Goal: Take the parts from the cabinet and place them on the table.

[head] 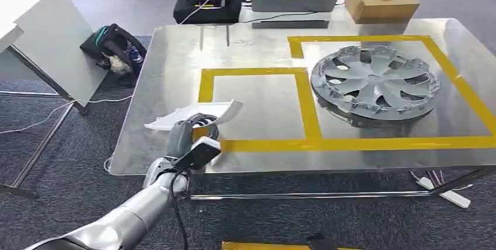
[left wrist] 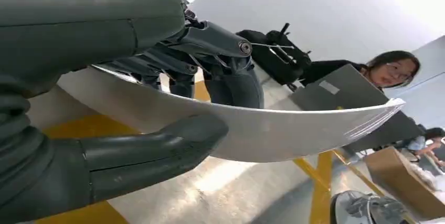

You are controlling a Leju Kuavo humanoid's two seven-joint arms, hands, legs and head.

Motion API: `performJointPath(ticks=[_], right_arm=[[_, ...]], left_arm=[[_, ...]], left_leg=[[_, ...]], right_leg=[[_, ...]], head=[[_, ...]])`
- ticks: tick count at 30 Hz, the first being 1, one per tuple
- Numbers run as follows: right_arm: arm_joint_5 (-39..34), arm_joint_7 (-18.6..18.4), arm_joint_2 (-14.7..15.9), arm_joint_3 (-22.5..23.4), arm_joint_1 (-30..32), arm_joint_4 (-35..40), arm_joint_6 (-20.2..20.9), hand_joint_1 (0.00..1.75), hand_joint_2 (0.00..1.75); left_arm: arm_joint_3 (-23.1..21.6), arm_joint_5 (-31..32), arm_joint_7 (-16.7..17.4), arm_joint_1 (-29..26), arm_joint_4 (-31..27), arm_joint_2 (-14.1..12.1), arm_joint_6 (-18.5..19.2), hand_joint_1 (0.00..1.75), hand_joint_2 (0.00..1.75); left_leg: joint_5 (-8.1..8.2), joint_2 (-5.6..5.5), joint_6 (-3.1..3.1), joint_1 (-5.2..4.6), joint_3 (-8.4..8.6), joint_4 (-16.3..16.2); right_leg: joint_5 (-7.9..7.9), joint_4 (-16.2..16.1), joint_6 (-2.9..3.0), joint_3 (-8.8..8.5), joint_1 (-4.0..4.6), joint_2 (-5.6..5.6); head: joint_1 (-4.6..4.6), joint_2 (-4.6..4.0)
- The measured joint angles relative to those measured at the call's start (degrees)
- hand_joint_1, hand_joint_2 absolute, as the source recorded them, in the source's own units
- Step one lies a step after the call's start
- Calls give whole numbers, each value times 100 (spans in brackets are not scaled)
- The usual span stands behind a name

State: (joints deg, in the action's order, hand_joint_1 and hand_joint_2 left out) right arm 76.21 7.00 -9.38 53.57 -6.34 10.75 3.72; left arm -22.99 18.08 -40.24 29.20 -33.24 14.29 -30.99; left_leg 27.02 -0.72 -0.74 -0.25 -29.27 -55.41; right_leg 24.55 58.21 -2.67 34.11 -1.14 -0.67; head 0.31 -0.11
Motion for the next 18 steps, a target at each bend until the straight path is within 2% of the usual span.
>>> performJointPath(ticks=[8,12,18], right_arm=[[87,-234,9,-147,77,0,-15,0,0],[98,-254,15,-175,100,0,-15,0,0],[111,-199,17,-214,116,0,0,0,0]], left_arm=[[-600,-162,0,-272,-473,88,-838,175,175],[-798,115,0,-434,-876,179,-882,175,175],[-1119,356,0,-533,-1163,333,-886,175,175]], left_leg=[[5,0,7,-2,-6,0],[6,0,8,-3,-8,0],[9,0,14,-4,-9,0]], right_leg=[[0,-6,-1,2,0,1],[0,-10,-1,3,0,-1],[0,-13,-1,3,-2,1]], head=[[0,0],[0,0],[2,0]])
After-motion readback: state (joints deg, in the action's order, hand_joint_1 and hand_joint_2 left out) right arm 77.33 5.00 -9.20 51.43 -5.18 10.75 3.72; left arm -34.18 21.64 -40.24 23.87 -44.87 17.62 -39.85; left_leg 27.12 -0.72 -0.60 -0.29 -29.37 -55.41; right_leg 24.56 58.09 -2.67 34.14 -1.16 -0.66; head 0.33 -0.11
